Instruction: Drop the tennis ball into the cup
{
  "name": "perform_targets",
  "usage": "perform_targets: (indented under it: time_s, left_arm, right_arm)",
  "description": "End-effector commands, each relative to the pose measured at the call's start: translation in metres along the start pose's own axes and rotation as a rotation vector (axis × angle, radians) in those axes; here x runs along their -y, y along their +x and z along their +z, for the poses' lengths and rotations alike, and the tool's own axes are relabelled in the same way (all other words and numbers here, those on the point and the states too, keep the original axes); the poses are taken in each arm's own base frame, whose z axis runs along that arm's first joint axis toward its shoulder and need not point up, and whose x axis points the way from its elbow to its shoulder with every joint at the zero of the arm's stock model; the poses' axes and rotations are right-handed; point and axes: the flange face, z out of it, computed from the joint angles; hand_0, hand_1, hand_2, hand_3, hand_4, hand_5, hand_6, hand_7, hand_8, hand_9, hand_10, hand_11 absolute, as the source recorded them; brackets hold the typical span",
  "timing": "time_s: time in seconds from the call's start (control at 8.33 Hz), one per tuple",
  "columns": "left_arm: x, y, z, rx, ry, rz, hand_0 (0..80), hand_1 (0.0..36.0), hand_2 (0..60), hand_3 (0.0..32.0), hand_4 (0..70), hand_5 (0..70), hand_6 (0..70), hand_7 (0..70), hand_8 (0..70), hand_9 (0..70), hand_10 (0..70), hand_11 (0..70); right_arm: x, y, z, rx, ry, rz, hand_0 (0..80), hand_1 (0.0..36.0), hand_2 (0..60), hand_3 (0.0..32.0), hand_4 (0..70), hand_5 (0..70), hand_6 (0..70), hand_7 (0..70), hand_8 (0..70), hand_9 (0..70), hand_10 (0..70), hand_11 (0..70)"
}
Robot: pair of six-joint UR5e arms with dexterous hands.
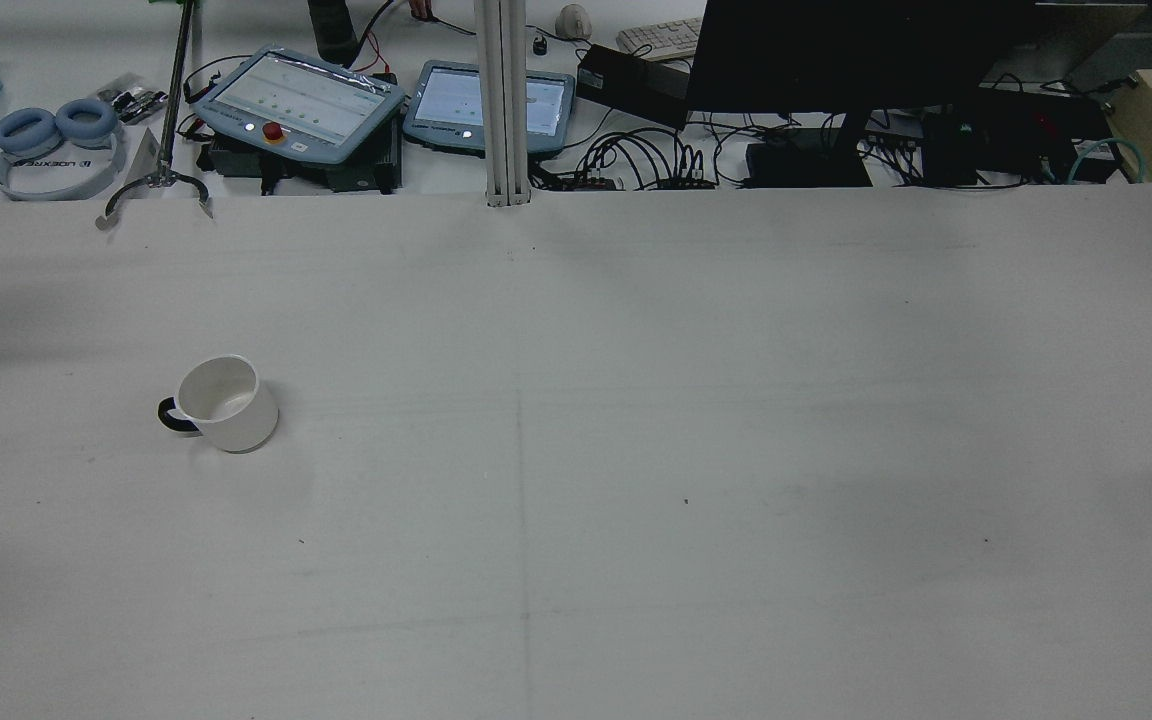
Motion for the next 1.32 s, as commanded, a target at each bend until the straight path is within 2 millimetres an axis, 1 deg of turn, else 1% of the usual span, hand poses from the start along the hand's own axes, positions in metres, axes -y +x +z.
perform_targets:
  time_s: [0.0, 0.12, 0.24, 0.36, 0.48, 0.6, 0.72, 0.84, 0.96, 1.08, 1.2]
  left_arm:
    - [-0.004, 0.001, -0.003, -0.003, -0.007, 0.002, 52.1, 12.3, 14.9, 0.0, 20.0, 23.7, 70.0, 70.0, 50.1, 65.0, 29.4, 43.3]
    - [-0.005, 0.002, -0.002, -0.005, -0.01, 0.002, 52.5, 12.8, 14.6, 0.0, 18.3, 23.8, 70.0, 70.0, 49.9, 64.7, 28.9, 42.8]
    - [-0.007, 0.002, -0.003, -0.004, -0.014, 0.003, 52.7, 13.3, 13.2, 0.0, 17.1, 22.8, 70.0, 70.0, 49.7, 64.7, 28.8, 42.7]
    - [-0.012, -0.006, -0.002, 0.009, -0.029, 0.006, 52.7, 13.2, 13.8, 0.0, 16.6, 23.2, 70.0, 70.0, 49.7, 64.6, 28.9, 42.8]
    - [-0.025, -0.05, 0.014, 0.092, -0.06, -0.012, 52.1, 12.7, 13.8, 0.0, 16.6, 23.0, 70.0, 70.0, 49.7, 64.4, 28.6, 42.4]
    - [-0.033, -0.081, 0.027, 0.137, -0.073, -0.012, 51.9, 12.7, 14.4, 0.0, 17.9, 22.5, 70.0, 70.0, 49.5, 64.4, 28.5, 42.3]
    - [-0.037, -0.12, 0.039, 0.158, -0.079, -0.021, 51.4, 12.4, 13.6, 0.0, 18.6, 21.1, 70.0, 70.0, 49.1, 64.2, 28.3, 41.8]
    - [-0.051, -0.182, 0.056, 0.221, -0.101, -0.042, 50.7, 10.9, 15.2, 0.0, 19.0, 23.1, 70.0, 70.0, 49.6, 64.3, 28.7, 42.3]
    - [-0.066, -0.214, 0.068, 0.242, -0.119, -0.042, 49.8, 9.9, 15.5, 0.0, 20.4, 22.7, 70.0, 70.0, 49.7, 64.7, 28.5, 41.9]
    - [-0.087, -0.259, 0.082, 0.287, -0.141, -0.052, 49.8, 9.8, 14.2, 0.0, 20.1, 21.8, 70.0, 70.0, 49.1, 63.8, 27.7, 41.0]
    - [-0.099, -0.296, 0.092, 0.326, -0.148, -0.061, 49.4, 9.8, 14.6, 0.0, 21.0, 21.2, 70.0, 70.0, 48.9, 63.4, 27.3, 40.3]
  right_arm:
    - [0.0, 0.0, 0.0, 0.0, 0.0, 0.0, 0.0, 0.0, 0.0, 0.0, 0.0, 0.0, 0.0, 0.0, 0.0, 0.0, 0.0, 0.0]
    - [0.0, 0.0, 0.0, 0.0, 0.0, 0.0, 0.0, 0.0, 0.0, 0.0, 0.0, 0.0, 0.0, 0.0, 0.0, 0.0, 0.0, 0.0]
    - [0.0, 0.0, 0.0, 0.0, 0.0, 0.0, 0.0, 0.0, 0.0, 0.0, 0.0, 0.0, 0.0, 0.0, 0.0, 0.0, 0.0, 0.0]
    - [0.0, 0.0, 0.0, 0.0, 0.0, 0.0, 0.0, 0.0, 0.0, 0.0, 0.0, 0.0, 0.0, 0.0, 0.0, 0.0, 0.0, 0.0]
    - [0.0, 0.0, 0.0, 0.0, 0.0, 0.0, 0.0, 0.0, 0.0, 0.0, 0.0, 0.0, 0.0, 0.0, 0.0, 0.0, 0.0, 0.0]
    - [0.0, 0.0, 0.0, 0.0, 0.0, 0.0, 0.0, 0.0, 0.0, 0.0, 0.0, 0.0, 0.0, 0.0, 0.0, 0.0, 0.0, 0.0]
    - [0.0, 0.0, 0.0, 0.0, 0.0, 0.0, 0.0, 0.0, 0.0, 0.0, 0.0, 0.0, 0.0, 0.0, 0.0, 0.0, 0.0, 0.0]
    - [0.0, 0.0, 0.0, 0.0, 0.0, 0.0, 0.0, 0.0, 0.0, 0.0, 0.0, 0.0, 0.0, 0.0, 0.0, 0.0, 0.0, 0.0]
    - [0.0, 0.0, 0.0, 0.0, 0.0, 0.0, 0.0, 0.0, 0.0, 0.0, 0.0, 0.0, 0.0, 0.0, 0.0, 0.0, 0.0, 0.0]
    - [0.0, 0.0, 0.0, 0.0, 0.0, 0.0, 0.0, 0.0, 0.0, 0.0, 0.0, 0.0, 0.0, 0.0, 0.0, 0.0, 0.0, 0.0]
    - [-0.001, 0.0, 0.0, 0.0, -0.001, 0.0, 0.0, 0.0, 0.0, 0.0, 0.0, 0.0, 0.0, 0.0, 0.0, 0.0, 0.0, 0.0]
